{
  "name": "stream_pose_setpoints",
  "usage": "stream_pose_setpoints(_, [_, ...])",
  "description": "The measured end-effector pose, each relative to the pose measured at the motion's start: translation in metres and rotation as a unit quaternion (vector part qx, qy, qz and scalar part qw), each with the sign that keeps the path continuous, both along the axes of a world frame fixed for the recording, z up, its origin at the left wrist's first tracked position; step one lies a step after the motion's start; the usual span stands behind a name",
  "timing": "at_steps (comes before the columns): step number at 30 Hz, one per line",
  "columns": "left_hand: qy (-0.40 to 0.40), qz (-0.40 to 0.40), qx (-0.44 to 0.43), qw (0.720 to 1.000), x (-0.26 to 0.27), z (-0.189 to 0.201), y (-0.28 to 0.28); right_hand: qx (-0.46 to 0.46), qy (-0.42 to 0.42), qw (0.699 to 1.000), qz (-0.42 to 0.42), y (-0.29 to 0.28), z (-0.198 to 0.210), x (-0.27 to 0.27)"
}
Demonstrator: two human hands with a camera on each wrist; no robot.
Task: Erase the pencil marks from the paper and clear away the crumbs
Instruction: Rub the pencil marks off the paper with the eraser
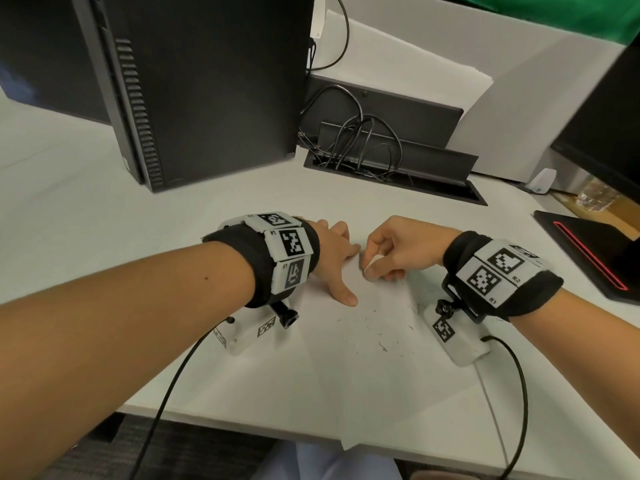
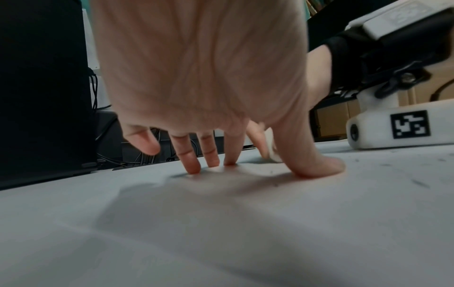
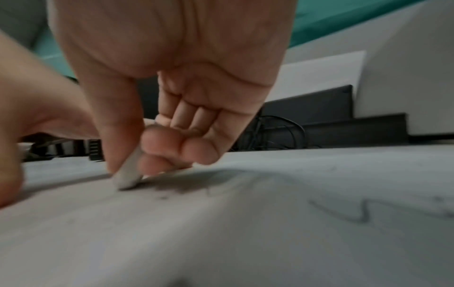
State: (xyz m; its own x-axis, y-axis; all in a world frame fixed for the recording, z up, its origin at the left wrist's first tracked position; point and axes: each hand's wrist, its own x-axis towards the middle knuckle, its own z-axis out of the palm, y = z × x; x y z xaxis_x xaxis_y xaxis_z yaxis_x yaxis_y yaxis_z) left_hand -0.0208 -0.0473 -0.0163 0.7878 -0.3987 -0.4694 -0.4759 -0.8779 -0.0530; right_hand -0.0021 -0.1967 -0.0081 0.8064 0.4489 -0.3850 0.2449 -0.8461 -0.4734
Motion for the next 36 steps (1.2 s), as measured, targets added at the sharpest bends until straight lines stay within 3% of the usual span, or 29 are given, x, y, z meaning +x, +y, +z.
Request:
stream_pose_setpoints(4, [-0.001, 0.002, 0.000, 1.000, -0.001, 0.000, 0.000, -0.038, -0.082, 0.996, -0.023, -0.002, -0.003, 0.006])
stream_pose_setpoints(9, [0.000, 0.005, -0.001, 1.000, 0.000, -0.001, 0.000, -0.012, -0.031, 0.999, -0.022, -0.005, -0.003, 0.005])
stream_pose_setpoints(16, [-0.017, 0.019, -0.022, 0.999, -0.002, -0.003, 0.006, -0.042, -0.153, 0.985, -0.064, -0.009, -0.006, 0.013])
stream_pose_setpoints(24, [-0.015, 0.026, -0.017, 0.999, -0.004, -0.002, 0.006, 0.023, 0.009, 0.999, 0.022, 0.001, -0.003, 0.004])
stream_pose_setpoints(28, [-0.017, 0.022, -0.007, 1.000, -0.005, -0.002, 0.005, -0.028, -0.109, 0.994, 0.013, 0.002, -0.003, 0.008])
stream_pose_setpoints(32, [-0.016, 0.021, -0.002, 1.000, -0.005, -0.002, 0.004, -0.015, -0.037, 0.998, 0.058, 0.003, -0.004, -0.004])
stream_pose_setpoints(36, [-0.016, 0.023, 0.004, 1.000, -0.006, -0.001, 0.003, -0.049, -0.141, 0.989, 0.022, -0.001, 0.000, 0.007])
